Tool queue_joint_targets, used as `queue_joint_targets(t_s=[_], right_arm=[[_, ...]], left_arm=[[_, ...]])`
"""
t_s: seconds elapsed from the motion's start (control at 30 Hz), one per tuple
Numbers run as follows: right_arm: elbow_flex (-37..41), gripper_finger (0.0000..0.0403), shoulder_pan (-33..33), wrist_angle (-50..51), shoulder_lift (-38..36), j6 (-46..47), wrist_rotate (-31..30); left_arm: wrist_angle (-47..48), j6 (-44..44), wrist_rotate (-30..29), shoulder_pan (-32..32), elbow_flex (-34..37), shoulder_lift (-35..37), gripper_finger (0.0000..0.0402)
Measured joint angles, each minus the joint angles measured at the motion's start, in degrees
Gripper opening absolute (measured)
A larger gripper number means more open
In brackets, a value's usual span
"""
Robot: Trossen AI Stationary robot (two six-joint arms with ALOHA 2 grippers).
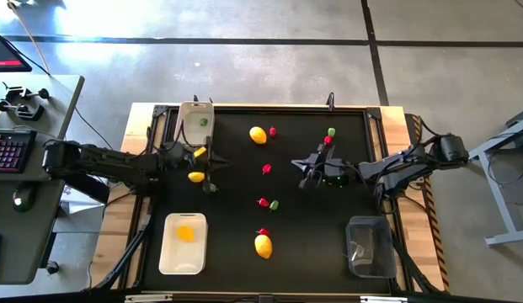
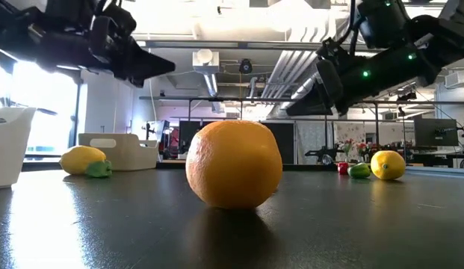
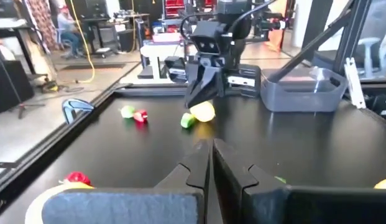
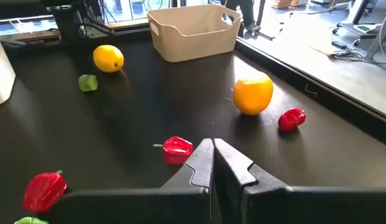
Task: Sort produce into baskets
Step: Put the red chili pepper into the black transparent bin
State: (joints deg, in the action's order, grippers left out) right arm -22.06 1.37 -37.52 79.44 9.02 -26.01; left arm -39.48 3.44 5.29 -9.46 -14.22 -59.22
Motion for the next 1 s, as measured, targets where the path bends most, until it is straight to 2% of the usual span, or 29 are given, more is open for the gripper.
queue_joint_targets(t_s=[0.13, 0.43, 0.67, 0.83, 1.0], right_arm=[[0.06, 0.0, 0.0, 0.36, -0.02, 0.56, 0.04], [0.06, 0.0, -0.24, 0.19, -0.02, 0.02, 0.04], [-0.26, 0.0, -1.52, 0.6, -0.02, 0.04, 0.04], [-2.28, 0.0, -1.74, 2.05, -0.04, 1.05, 0.04], [-4.69, 0.0, -1.73, 6.37, -0.04, 1.25, 0.06]], left_arm=[[0.15, 1.14, 3.09, -3.49, 0.33, 0.0, 0.0007], [-1.26, 4.98, 3.18, -9.46, 0.33, -3.05, 0.0007], [-6.22, 4.75, 3.6, -10.81, 0.33, -10.16, 0.0007], [-13.52, 4.22, 10.12, -11.16, 0.36, -15.82, 0.0007], [-18.57, 2.83, 10.57, -12.06, 0.33, -20.49, 0.0007]])
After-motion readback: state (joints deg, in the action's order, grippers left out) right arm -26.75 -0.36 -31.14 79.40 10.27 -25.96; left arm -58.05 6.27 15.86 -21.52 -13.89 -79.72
